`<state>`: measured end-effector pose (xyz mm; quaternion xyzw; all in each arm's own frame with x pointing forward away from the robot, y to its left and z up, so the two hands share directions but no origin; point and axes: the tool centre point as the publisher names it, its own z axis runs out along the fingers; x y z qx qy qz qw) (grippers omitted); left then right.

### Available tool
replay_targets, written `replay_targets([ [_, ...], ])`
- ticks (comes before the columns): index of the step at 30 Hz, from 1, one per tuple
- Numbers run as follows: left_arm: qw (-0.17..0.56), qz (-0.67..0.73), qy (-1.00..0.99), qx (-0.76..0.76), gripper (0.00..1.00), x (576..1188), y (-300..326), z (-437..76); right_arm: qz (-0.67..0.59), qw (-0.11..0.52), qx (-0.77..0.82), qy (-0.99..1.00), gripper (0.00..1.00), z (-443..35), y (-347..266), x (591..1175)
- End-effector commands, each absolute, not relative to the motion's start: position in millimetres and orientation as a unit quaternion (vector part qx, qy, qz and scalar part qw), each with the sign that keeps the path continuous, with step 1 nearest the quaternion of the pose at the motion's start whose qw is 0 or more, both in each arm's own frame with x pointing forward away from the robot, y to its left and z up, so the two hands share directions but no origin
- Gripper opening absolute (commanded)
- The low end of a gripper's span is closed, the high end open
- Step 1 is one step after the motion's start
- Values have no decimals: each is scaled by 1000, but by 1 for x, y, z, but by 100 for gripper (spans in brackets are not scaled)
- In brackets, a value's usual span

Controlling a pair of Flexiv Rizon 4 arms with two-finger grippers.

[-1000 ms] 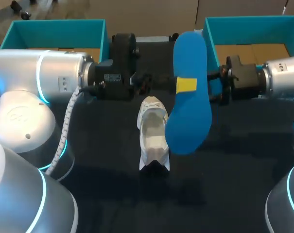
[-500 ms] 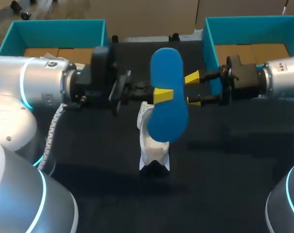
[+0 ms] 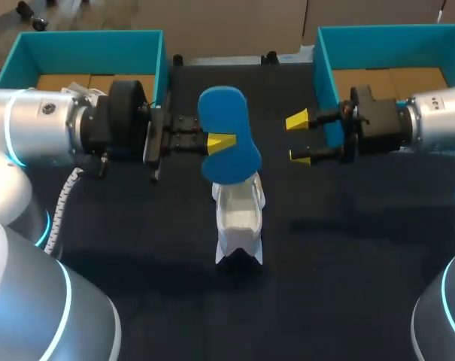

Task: Take the shoe out of the shoebox, open the shoe tongue, remove and reinsert the insole, then place the shoe into the shoebox

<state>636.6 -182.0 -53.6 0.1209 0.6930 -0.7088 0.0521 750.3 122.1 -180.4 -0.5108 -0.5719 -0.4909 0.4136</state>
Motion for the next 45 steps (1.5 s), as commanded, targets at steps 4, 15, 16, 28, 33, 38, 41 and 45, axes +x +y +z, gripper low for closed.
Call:
replay_targets([
  [4, 86, -706, 685, 160, 0, 649, -179, -61, -491, 413, -511, -572, 100, -181, 123, 750],
  [15, 86, -706, 685, 160, 0, 649, -179, -61, -491, 413, -511, -572, 100, -181, 123, 750],
  [16, 86, -706, 685, 160, 0, 649, -179, -61, -491, 413, -511, -572, 100, -181, 123, 750],
  [28, 147, -686, 655, 281, 0, 651, -176, -64, -491, 413, -511, -572, 100, -181, 123, 750],
  [33, 216, -642, 624, 390, 0, 658, -179, -73, -491, 413, -511, -572, 100, -181, 123, 750],
  [38, 303, -584, 581, 479, 0, 658, -177, -86, -491, 413, -511, -572, 100, -181, 123, 750],
  [41, 351, -555, 559, 506, 0, 656, -175, -90, -491, 413, -511, -572, 100, -181, 123, 750],
  [45, 389, -538, 536, 522, 0, 658, -170, -98, -491, 413, -511, -572, 100, -181, 123, 750],
])
